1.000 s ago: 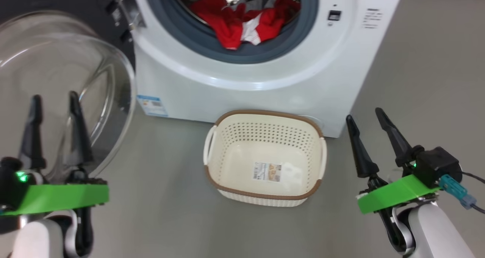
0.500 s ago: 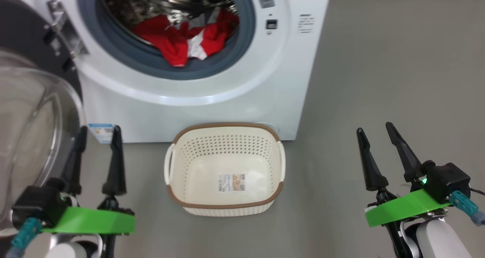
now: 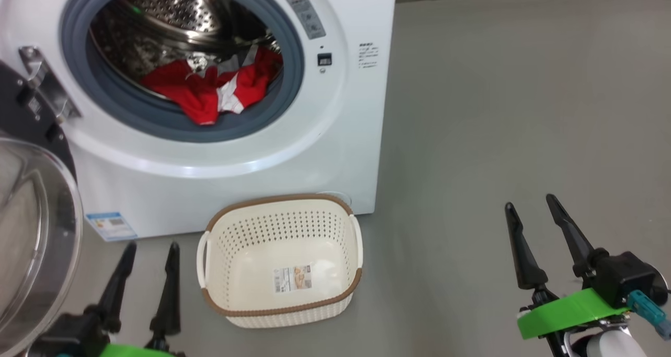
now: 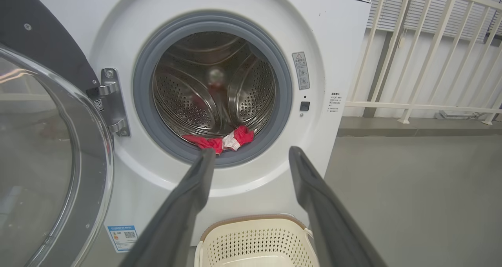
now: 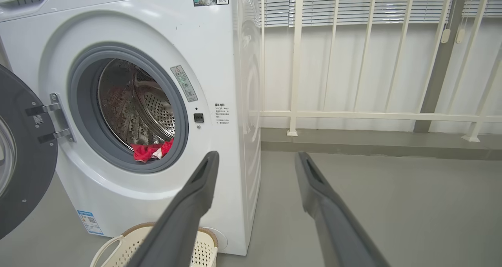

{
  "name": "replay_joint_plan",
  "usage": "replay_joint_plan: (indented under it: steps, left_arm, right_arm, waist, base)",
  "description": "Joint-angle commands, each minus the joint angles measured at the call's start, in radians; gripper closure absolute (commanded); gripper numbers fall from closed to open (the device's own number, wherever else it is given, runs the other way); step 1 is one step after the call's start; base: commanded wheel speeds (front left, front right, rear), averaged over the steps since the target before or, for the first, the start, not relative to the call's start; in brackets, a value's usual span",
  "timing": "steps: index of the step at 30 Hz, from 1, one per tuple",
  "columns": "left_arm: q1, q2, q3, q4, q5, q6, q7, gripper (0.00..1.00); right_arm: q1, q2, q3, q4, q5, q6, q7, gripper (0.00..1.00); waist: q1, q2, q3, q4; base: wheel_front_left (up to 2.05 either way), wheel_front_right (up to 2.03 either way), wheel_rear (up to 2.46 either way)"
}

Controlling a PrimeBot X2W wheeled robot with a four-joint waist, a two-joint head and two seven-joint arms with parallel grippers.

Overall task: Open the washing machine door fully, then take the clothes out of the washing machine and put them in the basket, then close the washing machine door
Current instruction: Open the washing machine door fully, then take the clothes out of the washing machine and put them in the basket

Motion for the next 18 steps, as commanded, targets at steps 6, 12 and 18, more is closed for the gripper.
replay_joint_plan:
  steps: [6, 12, 18]
  left_arm:
    - [0.039, 0.024, 0.032, -0.026, -0.02, -0.005, -0.018, 0.0]
    - [0.075, 0.019, 0.025, -0.025, 0.004, 0.006, -0.023, 0.0]
    - [0.094, 0.022, 0.013, -0.009, 0.032, 0.022, -0.024, 0.0]
  right_arm:
    - [0.024, -0.003, 0.026, -0.036, -0.009, 0.007, -0.006, 0.0]
    - [0.054, -0.008, 0.036, -0.035, -0.003, 0.007, -0.006, 0.0]
    - [0.07, -0.018, 0.045, -0.039, 0.008, 0.007, -0.006, 0.0]
  waist:
    - [0.0, 0.0, -0.036, -0.035]
    - [0.0, 0.0, -0.054, -0.039]
    - [0.0, 0.0, -0.062, -0.037]
  base:
    - [0.0, 0.0, 0.0]
    - [0.0, 0.0, 0.0]
    - [0.0, 0.0, 0.0]
